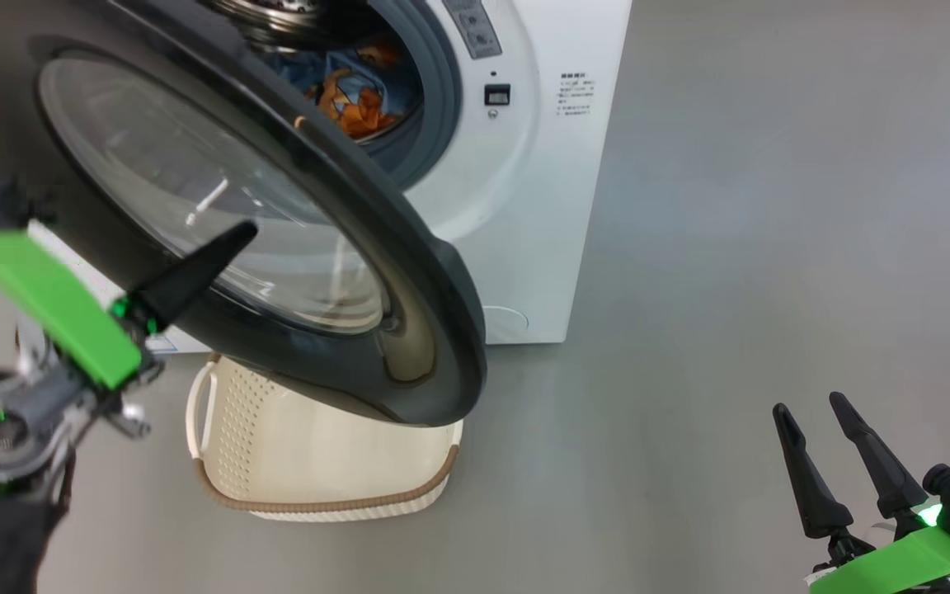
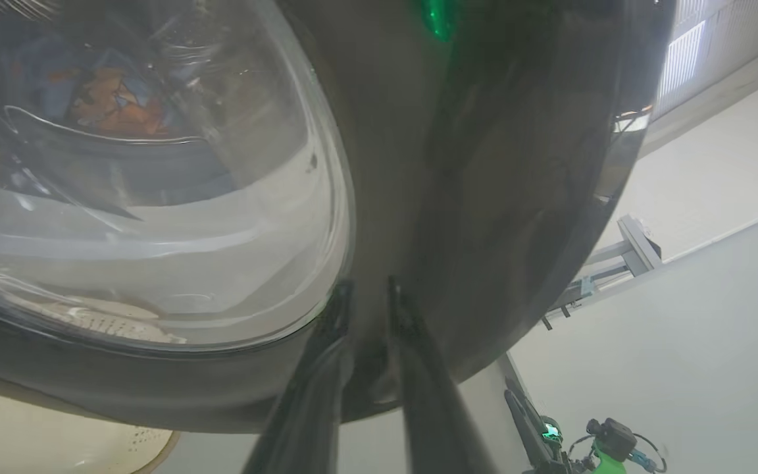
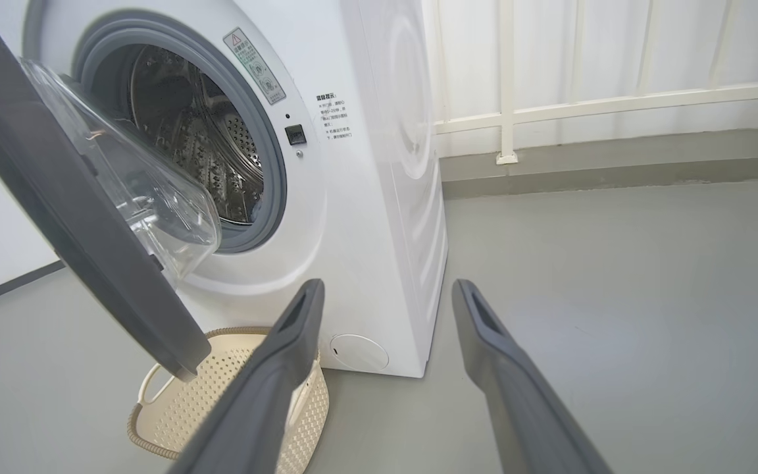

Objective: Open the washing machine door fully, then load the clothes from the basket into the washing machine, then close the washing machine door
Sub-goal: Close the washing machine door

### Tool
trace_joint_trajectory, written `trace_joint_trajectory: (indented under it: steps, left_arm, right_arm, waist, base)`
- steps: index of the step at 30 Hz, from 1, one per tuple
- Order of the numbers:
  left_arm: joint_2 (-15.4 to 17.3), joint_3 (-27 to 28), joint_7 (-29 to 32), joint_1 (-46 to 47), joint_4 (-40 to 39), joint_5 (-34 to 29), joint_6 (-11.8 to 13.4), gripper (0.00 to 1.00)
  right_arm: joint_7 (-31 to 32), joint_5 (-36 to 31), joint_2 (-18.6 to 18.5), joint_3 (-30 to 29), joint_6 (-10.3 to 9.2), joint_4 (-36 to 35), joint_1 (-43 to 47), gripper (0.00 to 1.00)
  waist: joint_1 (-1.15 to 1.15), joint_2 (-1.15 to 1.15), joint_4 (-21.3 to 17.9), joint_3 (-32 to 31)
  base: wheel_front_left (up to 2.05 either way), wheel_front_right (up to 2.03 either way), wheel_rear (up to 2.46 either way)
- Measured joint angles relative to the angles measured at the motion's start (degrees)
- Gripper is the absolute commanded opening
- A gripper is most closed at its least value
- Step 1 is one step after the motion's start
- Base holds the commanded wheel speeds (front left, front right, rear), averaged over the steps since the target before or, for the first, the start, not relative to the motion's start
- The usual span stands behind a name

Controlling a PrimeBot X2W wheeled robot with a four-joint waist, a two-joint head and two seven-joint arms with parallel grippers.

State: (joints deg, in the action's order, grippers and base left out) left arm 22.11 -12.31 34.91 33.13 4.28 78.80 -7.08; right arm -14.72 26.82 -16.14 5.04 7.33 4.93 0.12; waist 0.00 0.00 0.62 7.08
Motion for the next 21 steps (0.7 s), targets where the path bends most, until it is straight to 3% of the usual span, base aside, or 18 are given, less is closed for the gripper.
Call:
trace_joint_trajectory:
  steps: [2,5,6,8,9,14,21]
  left_arm:
    - [0.53,-0.22,-2.56,-2.26,0.22,0.01,0.0,0.31]
    - [1.72,-1.13,-6.47,-5.48,0.33,-0.01,0.0,0.46]
    - [2.26,-1.51,-7.71,-6.69,0.33,-0.03,-0.01,0.58]
    - [3.18,-2.15,-10.66,-9.39,0.6,-0.66,0.0,0.96]
    - [3.39,-2.26,-12.16,-10.7,0.81,-0.77,0.0,1.0]
    - [6.01,-5.41,-21.9,-18.07,1.83,-4.0,-0.01,1.0]
    - [6.34,-7.35,-34.32,-25.35,3.79,-3.99,-0.01,1.0]
  right_arm:
    - [-0.01,0.0,-0.01,-0.12,0.0,-0.02,0.08,1.0]
    - [0.0,-0.01,-0.04,-0.15,0.0,-0.05,0.47,1.0]
    - [-0.01,0.0,-0.07,-0.2,0.0,-0.07,0.87,1.0]
    - [0.0,0.0,-0.07,-0.27,0.0,0.07,1.45,1.0]
    - [0.0,0.0,-0.07,-0.33,0.0,0.05,1.45,1.0]
    - [0.0,0.0,-0.22,-0.65,0.0,0.16,2.47,1.0]
    - [0.0,-0.01,-0.47,-1.29,0.0,0.12,2.57,1.0]
  waist:
    - [0.0,0.0,0.2,-0.49]
    - [0.0,0.0,0.44,-1.1]
    - [0.0,0.0,0.48,-1.23]
    - [0.0,0.0,0.49,-1.44]
    - [0.0,0.0,0.45,-1.55]
    - [0.0,0.0,-0.34,-2.16]
    - [0.0,0.0,-2.29,-2.28]
  base:
    - [0.0,0.0,0.0]
    - [0.0,0.0,0.0]
    - [0.0,0.0,0.0]
    - [0.0,0.0,0.0]
    - [0.0,0.0,0.0]
    - [0.0,0.0,0.0]
    - [0.0,0.0,0.0]
